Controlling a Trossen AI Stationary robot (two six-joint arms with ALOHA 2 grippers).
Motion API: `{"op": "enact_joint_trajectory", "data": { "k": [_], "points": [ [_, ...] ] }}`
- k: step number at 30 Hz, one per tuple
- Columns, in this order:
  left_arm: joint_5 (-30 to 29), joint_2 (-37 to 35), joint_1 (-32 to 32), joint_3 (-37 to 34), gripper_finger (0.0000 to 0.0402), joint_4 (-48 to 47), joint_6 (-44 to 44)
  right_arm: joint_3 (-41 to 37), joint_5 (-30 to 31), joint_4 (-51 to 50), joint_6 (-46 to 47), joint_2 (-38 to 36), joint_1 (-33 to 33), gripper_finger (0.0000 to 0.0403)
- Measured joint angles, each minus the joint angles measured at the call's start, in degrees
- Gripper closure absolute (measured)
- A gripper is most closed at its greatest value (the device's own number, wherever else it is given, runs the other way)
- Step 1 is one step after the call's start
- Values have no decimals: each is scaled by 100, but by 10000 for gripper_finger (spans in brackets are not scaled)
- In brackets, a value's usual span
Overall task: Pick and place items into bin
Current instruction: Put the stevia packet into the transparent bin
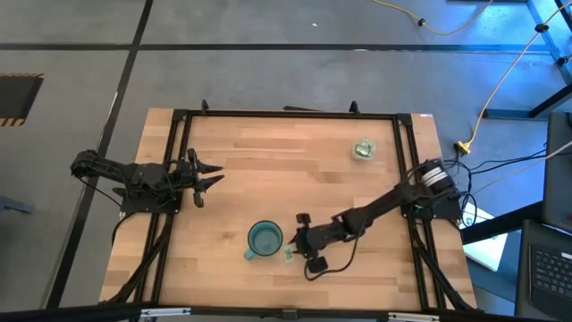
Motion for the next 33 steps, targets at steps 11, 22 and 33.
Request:
{"op": "enact_joint_trajectory", "data": {
  "k": [11,22,33],
  "points": [
    [0,2,0,0,288,-44,-10,300,-117,-51,16,510,-17,292],
    [0,2,0,0,288,-164,-11,318,-95,30,117,752,-36,337],
    [0,1,0,0,288,-164,-1,328,-122,-252,325,816,-112,397]
  ]
}}
